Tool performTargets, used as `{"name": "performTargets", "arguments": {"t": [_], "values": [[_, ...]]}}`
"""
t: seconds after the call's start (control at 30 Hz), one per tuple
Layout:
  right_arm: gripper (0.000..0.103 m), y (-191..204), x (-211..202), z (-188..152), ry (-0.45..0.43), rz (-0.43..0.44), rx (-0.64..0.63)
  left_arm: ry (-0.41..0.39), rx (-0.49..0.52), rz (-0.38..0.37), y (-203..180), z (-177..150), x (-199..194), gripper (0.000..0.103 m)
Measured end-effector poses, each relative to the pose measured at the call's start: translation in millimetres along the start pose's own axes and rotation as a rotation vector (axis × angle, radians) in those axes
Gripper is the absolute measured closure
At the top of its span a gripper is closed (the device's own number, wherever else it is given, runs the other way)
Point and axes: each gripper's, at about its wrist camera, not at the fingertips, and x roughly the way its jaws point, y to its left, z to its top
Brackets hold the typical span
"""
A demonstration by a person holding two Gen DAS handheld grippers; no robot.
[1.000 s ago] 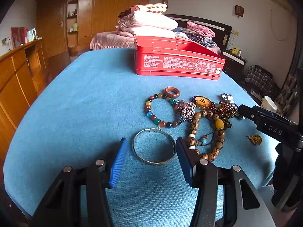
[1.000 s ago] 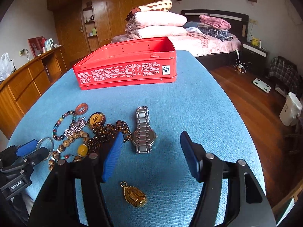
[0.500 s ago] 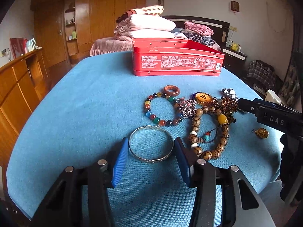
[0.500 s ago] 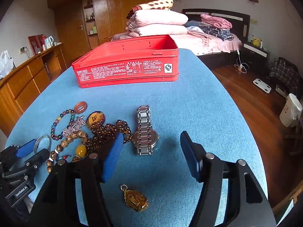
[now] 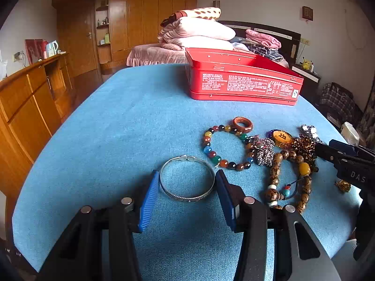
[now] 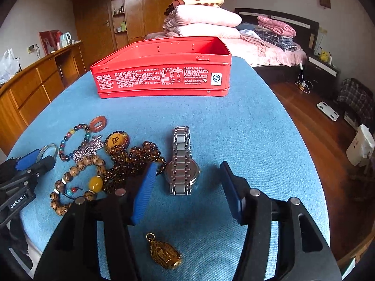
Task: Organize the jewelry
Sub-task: 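Grasp the silver bangle with the left tool while the right tool grasps the silver wristwatch, then carry the bangle and wristwatch into the red tin and open both tools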
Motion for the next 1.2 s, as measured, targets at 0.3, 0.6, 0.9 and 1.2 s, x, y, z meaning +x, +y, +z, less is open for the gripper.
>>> {"name": "performTargets", "arguments": {"t": [0.3, 0.6, 0.9, 1.2], "values": [[0.051, -1.3, -4.4, -6.9, 0.013, -0.01, -0.063, -0.006, -0.003, 0.011, 1.8, -0.3, 1.8, 0.054], [0.071, 11.8, -0.9, -4.5, -0.006, -0.015, -0.097, -0.009, -0.021, 0.014, 1.1, -0.5, 2.2, 0.054], [0.072, 1.5, -9.6, -4.6, -0.024, 0.004, -0.031, -0.02, -0.05, -0.051, 8.3, -1.3, -4.9, 0.055], [0.072, -10.9, -26.4, 7.3, -0.084, 0.026, 0.022, -0.099, -0.061, -0.063, 9.5, 12.8, -24.5, 0.055]]}}
